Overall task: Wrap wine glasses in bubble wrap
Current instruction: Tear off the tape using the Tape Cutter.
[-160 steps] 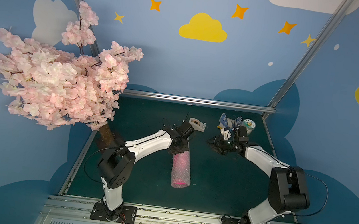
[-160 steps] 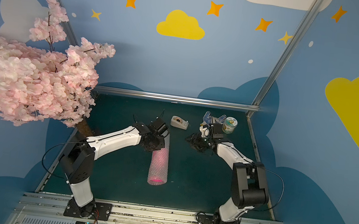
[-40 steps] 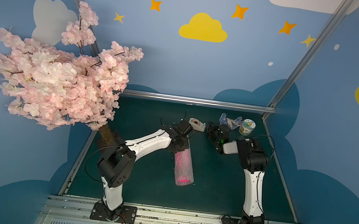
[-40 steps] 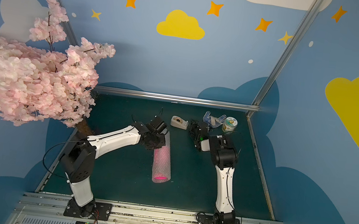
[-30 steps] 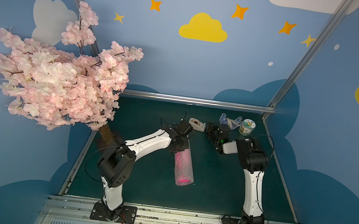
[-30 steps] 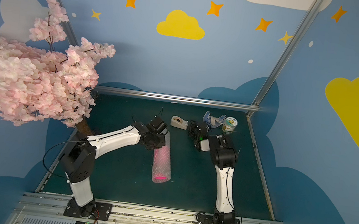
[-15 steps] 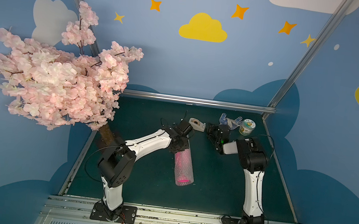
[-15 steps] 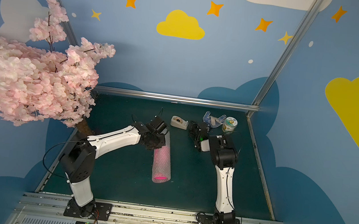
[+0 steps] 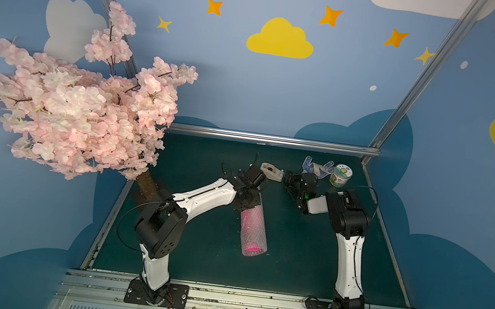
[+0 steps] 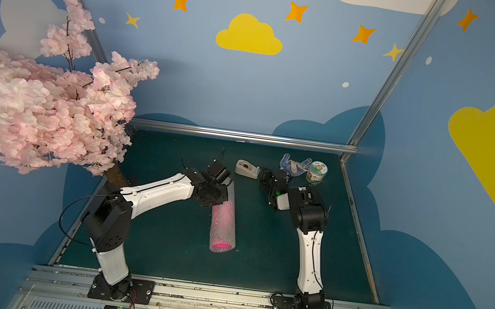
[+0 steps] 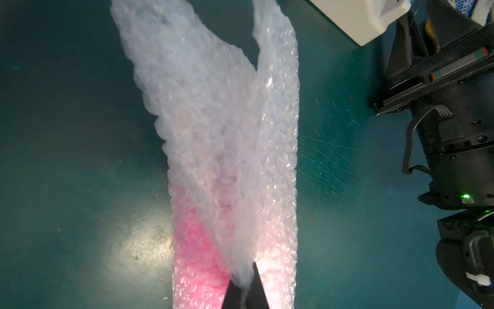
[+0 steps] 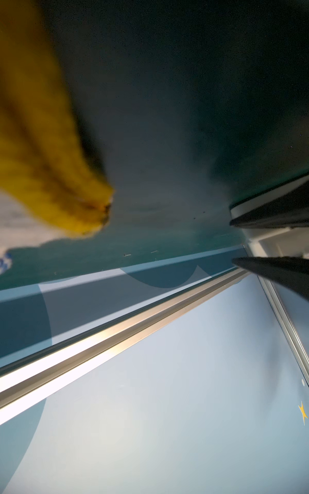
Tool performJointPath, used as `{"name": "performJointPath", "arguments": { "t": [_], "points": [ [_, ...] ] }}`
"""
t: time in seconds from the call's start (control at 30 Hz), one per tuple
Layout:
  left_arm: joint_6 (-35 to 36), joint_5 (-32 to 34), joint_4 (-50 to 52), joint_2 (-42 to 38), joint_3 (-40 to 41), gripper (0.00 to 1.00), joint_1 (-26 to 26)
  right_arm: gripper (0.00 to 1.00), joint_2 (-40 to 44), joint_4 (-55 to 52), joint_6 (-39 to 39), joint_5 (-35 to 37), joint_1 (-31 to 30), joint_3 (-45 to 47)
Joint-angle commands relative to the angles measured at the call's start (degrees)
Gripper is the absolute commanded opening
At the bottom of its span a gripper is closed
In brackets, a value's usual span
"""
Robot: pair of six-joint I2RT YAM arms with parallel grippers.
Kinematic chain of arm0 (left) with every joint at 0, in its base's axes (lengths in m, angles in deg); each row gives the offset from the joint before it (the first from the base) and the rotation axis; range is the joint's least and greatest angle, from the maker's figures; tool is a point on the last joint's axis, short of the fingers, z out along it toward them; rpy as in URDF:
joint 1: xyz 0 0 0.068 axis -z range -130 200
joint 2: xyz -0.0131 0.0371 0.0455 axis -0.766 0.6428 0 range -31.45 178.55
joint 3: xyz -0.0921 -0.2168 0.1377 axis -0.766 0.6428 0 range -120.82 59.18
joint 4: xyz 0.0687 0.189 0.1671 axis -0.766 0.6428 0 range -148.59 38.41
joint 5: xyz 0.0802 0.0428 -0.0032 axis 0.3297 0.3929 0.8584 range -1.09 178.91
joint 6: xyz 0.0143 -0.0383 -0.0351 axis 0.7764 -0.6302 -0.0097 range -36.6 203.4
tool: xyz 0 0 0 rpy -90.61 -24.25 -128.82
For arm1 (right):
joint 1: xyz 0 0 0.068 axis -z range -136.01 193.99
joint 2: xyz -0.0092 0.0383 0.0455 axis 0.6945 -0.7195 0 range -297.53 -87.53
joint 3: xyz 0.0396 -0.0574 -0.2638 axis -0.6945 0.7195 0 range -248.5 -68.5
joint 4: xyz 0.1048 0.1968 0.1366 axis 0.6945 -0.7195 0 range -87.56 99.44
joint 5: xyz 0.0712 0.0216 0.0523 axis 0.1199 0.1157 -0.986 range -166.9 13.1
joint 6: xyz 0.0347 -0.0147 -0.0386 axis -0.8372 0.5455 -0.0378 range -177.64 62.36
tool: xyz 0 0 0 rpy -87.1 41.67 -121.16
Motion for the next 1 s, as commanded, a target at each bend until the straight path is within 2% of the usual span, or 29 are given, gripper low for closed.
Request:
{"name": "performJointPath", "arguments": {
  "t": [0.0,0.7,0.97],
  "points": [
    [-0.33,0.78,0.77,0.33,0.35,0.02,-0.18,0.18,-0.12,-0.47,-0.31,0.35,0.06,1.22],
    [-0.49,0.96,0.72,0.01,0.6,0.02,-0.08,0.08,0.98,-2.45,0.31,0.65,0.04,2.44],
    [-0.49,1.05,0.81,-0.09,0.51,0.02,-0.05,0.03,1.85,-5.84,2.94,0.12,0.34,1.93]
  ]
}}
